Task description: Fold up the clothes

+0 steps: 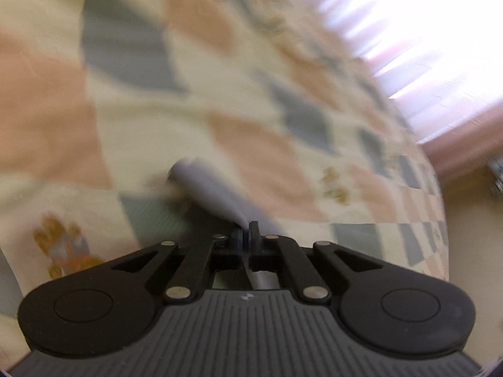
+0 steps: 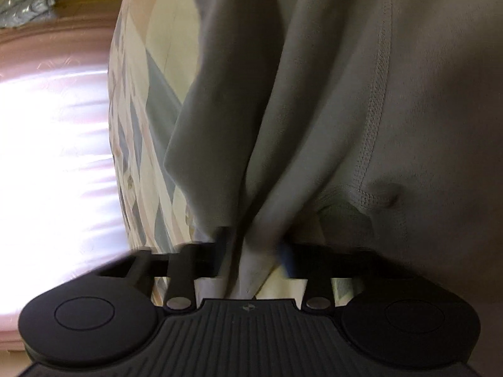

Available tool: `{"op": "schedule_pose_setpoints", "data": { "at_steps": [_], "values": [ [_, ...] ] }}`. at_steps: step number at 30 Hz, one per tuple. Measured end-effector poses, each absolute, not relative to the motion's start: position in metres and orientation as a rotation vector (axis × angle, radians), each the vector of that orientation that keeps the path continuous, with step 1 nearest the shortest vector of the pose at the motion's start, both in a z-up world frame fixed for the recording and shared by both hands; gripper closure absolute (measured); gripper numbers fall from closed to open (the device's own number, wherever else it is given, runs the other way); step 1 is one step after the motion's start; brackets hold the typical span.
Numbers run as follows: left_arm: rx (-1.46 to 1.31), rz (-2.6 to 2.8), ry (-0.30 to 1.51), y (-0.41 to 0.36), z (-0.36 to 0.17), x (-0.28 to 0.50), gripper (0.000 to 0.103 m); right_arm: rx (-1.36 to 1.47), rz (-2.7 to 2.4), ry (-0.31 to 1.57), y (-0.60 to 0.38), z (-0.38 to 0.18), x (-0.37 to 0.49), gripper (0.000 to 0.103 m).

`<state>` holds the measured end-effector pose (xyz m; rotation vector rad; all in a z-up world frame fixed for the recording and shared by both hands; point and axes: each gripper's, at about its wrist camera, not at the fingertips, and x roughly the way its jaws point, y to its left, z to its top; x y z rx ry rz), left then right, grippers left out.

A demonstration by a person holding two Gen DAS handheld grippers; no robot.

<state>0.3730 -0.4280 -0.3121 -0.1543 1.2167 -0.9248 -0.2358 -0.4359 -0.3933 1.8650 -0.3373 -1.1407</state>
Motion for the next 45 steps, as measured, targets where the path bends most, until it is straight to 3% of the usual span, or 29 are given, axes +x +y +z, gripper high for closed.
{"op": "schedule_pose_setpoints", "data": {
  "at_steps": [5, 9, 12, 16, 19, 23, 27, 29, 31, 33, 34, 35, 42, 45],
  "values": [
    [-0.075, -1.055, 0.962, -0.378, -0.24, 0.357, 0.102, 1.802, -1.058, -0.309, -0.428, -0.348, -0.247, 0.098],
    [0.148, -0.926, 0.995, -0.323, -0.267, 0.349, 0.095, 1.871, -0.994, -0.097, -0.42, -0.334, -0.257, 0.095],
    [0.254, -0.726, 1.201, -0.281, -0.322, 0.358, 0.092, 1.897, -1.019, 0.14, -0.409, -0.342, -0.254, 0.078],
    [0.17, -0.583, 1.312, -0.24, -0.351, 0.368, 0.091, 1.86, -0.991, 0.228, -0.398, -0.339, -0.246, 0.061],
    [0.072, -0.614, 1.317, -0.245, -0.35, 0.375, 0.075, 1.72, -0.996, 0.353, -0.404, -0.327, -0.237, 0.061],
    [0.081, -0.654, 1.249, -0.274, -0.349, 0.388, 0.062, 1.648, -0.988, 0.418, -0.398, -0.323, -0.22, 0.059],
    [0.237, -0.701, 1.102, -0.31, -0.351, 0.402, 0.061, 1.645, -0.972, 0.433, -0.399, -0.324, -0.217, 0.057],
    [0.343, -0.792, 1.073, -0.333, -0.358, 0.405, 0.052, 1.641, -0.969, 0.449, -0.401, -0.326, -0.212, 0.055],
    [0.43, -0.873, 1.036, -0.352, -0.368, 0.406, 0.049, 1.642, -0.971, 0.457, -0.401, -0.329, -0.218, 0.054],
    [0.452, -0.906, 1.033, -0.36, -0.377, 0.408, 0.06, 1.652, -0.973, 0.457, -0.401, -0.331, -0.216, 0.053],
    [0.448, -0.925, 1.032, -0.362, -0.379, 0.408, 0.093, 1.656, -0.973, 0.458, -0.4, -0.332, -0.215, 0.053],
    [0.454, -0.933, 1.028, -0.364, -0.379, 0.408, 0.103, 1.656, -0.972, 0.464, -0.399, -0.333, -0.213, 0.053],
    [0.449, -0.889, 0.692, -0.37, -0.337, 0.399, 0.102, 1.567, -0.973, 0.514, -0.396, -0.329, -0.195, 0.053],
    [0.545, -0.772, 0.72, -0.383, -0.355, 0.404, 0.103, 1.504, -0.952, 0.539, -0.395, -0.328, -0.188, 0.052]
  ]
}}
